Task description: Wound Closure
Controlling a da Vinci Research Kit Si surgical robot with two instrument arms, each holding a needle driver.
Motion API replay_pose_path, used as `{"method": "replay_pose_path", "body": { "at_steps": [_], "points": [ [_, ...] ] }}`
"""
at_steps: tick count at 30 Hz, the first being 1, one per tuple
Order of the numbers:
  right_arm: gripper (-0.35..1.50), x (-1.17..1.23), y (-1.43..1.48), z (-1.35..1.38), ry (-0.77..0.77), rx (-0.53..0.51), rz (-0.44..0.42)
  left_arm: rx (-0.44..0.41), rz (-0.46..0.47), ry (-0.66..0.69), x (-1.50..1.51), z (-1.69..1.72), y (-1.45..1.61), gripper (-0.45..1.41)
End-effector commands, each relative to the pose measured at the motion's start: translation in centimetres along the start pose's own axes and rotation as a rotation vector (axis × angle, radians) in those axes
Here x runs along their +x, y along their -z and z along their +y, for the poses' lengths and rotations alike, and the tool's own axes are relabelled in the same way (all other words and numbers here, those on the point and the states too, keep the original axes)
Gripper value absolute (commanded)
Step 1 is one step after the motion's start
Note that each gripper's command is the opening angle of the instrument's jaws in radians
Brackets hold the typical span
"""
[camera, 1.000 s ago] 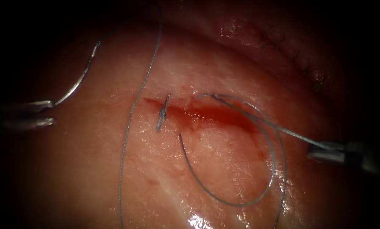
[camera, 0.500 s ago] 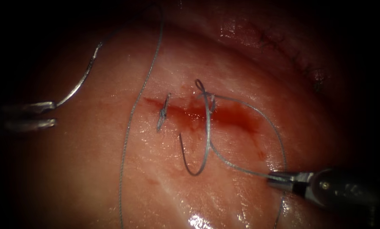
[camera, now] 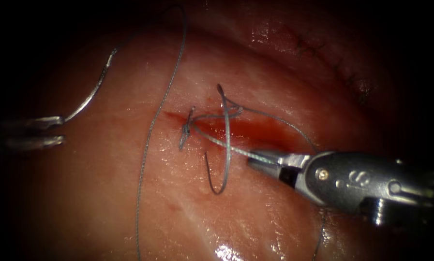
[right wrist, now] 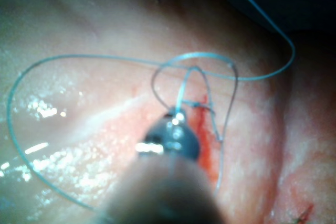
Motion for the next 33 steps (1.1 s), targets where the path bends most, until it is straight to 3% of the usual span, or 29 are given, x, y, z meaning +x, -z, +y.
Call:
{"method": "replay_pose_path", "body": {
  "at_steps": [1,4,5,6,7,9,10,20,26,27,33],
  "points": [
    [-0.35,0.11,-0.15,0.03,0.001,-0.017,0.016,-0.002,0.001,0.009,-0.09,0.06,-0.06,-0.45],
    [-0.30,0.26,-0.33,0.03,0.005,-0.025,0.027,-0.004,0.002,0.009,-0.10,0.04,-0.05,-0.45],
    [0.02,0.30,-0.39,0.03,0.013,-0.027,0.027,-0.006,0.003,0.009,-0.10,0.03,-0.03,-0.45],
    [0.51,0.35,-0.46,0.03,0.033,-0.037,0.033,-0.008,0.003,0.010,-0.10,0.02,-0.01,-0.45],
    [0.84,0.37,-0.49,0.03,0.048,-0.049,0.044,-0.010,0.004,0.010,-0.11,0.01,0.01,-0.45],
    [1.33,0.37,-0.54,0.03,0.086,-0.077,0.071,-0.009,-0.001,0.012,-0.11,-0.03,0.07,-0.45],
    [1.41,0.37,-0.55,0.04,0.085,-0.081,0.076,-0.008,-0.003,0.012,-0.11,-0.04,0.08,-0.45],
    [1.48,0.30,-0.28,0.02,0.095,-0.049,0.112,-0.002,-0.006,0.011,-0.12,-0.03,0.04,-0.45],
    [1.48,0.63,-0.61,-0.08,0.083,-0.008,0.171,-0.002,-0.005,0.009,-0.15,-0.03,0.02,-0.45],
    [1.48,0.78,-0.68,-0.09,0.086,-0.004,0.220,-0.001,-0.006,0.009,-0.14,-0.03,0.03,-0.45],
    [1.48,0.98,-0.60,0.21,0.103,-0.052,0.272,0.000,-0.006,0.009,-0.14,-0.02,0.01,-0.45]
  ]
}}
